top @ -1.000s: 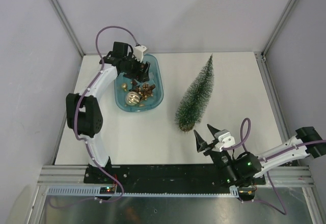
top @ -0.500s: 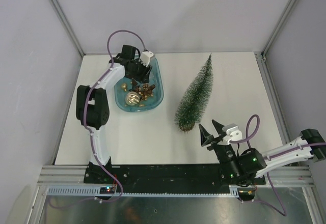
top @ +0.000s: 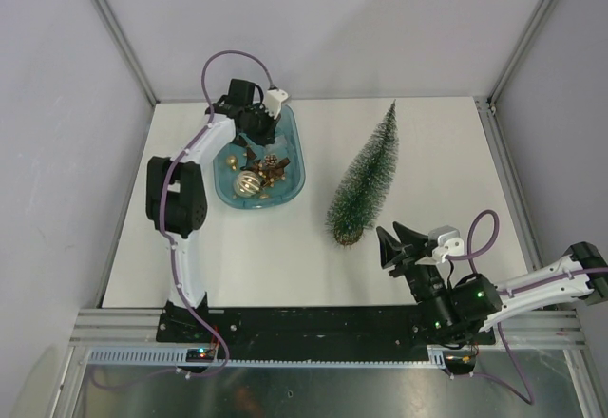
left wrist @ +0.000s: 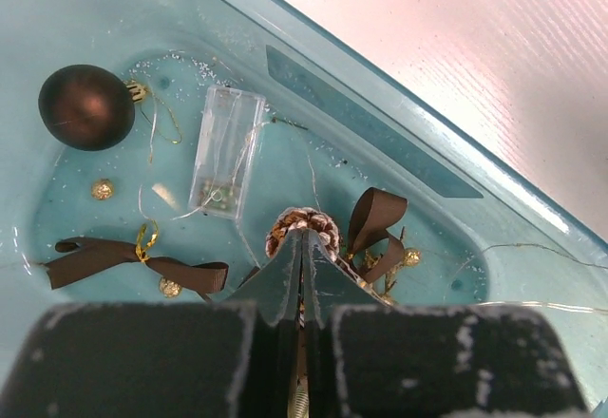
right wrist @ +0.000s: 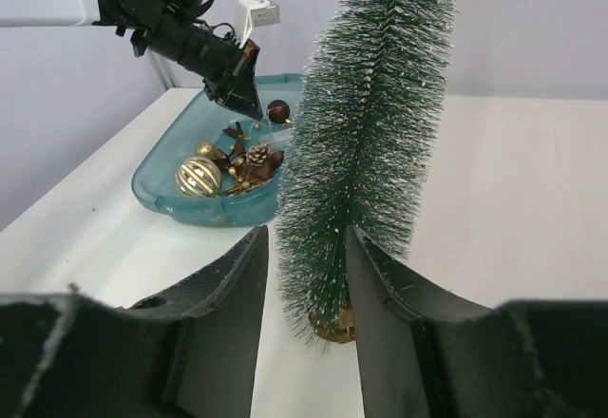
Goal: Decorate the small christmas tree
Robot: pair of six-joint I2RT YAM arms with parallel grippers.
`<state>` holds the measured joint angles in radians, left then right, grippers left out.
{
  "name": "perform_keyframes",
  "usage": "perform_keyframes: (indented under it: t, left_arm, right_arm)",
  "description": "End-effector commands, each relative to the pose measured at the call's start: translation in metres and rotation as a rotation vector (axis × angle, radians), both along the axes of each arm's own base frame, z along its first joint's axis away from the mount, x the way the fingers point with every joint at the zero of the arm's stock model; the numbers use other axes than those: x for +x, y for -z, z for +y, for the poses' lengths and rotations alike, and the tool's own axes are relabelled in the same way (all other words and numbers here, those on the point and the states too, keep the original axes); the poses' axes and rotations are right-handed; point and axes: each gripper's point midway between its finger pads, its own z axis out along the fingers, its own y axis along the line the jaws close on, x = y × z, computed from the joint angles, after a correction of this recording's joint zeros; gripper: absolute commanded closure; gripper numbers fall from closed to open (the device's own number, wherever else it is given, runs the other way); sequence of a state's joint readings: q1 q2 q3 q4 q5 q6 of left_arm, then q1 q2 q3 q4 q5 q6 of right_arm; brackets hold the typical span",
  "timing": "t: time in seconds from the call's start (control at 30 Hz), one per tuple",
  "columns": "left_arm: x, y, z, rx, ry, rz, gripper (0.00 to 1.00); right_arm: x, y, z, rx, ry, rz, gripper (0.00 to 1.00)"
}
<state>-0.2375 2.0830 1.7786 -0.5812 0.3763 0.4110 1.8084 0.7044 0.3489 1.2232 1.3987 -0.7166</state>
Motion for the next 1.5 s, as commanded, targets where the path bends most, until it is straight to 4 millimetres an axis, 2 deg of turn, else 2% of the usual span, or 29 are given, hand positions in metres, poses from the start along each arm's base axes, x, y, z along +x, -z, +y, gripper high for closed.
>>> perform_keyframes:
  t: [0.0, 0.13, 0.3, 0.47, 0.73, 0.8, 1.0, 1.17, 1.3, 1.4, 1.47]
  left_arm:
    - [0.004, -0.070, -0.008, -0.049, 0.014, -0.151, 1.00]
    - [-0.010, -0.123, -0.006, -0.084, 0.012, -0.241, 1.00]
    - [-0.041, -0.208, -0.002, -0.148, 0.009, -0.396, 1.00]
    - [-0.083, -0.287, 0.003, -0.209, 0.013, -0.555, 1.00]
    - [-0.159, -0.389, 0.007, -0.297, 0.044, -0.786, 1.00]
    - [-0.175, -0.408, 0.010, -0.325, 0.043, -0.825, 1.00]
    - [-0.223, -0.448, 0.014, -0.405, 0.090, -0.910, 1.00]
    - [-0.269, -0.484, 0.017, -0.480, 0.147, -0.987, 1.00]
    - [-0.301, -0.501, 0.015, -0.546, 0.205, -1.005, 1.00]
    - [-0.312, -0.504, 0.014, -0.574, 0.222, -0.995, 1.00]
    - [-0.315, -0.502, 0.014, -0.579, 0.226, -0.991, 1.00]
  right_arm:
    - [0.000, -0.014, -0.001, 0.070, -0.010, 0.014, 0.58]
    - [-0.001, -0.018, 0.000, 0.078, -0.019, 0.011, 0.61]
    - [-0.001, -0.022, 0.001, 0.079, -0.024, 0.009, 0.65]
    - [-0.003, -0.027, 0.003, 0.082, -0.037, 0.006, 0.69]
    - [-0.010, -0.040, 0.013, 0.069, -0.078, -0.009, 0.72]
    - [-0.013, -0.042, 0.018, 0.060, -0.091, -0.015, 0.72]
    - [-0.021, -0.051, 0.034, 0.035, -0.136, -0.044, 0.69]
    - [-0.030, -0.068, 0.052, 0.036, -0.197, -0.103, 0.64]
    - [-0.033, -0.085, 0.083, 0.021, -0.256, -0.195, 0.49]
    - [-0.024, -0.098, 0.115, 0.018, -0.327, -0.252, 0.36]
    - [-0.011, -0.100, 0.139, 0.014, -0.390, -0.263, 0.31]
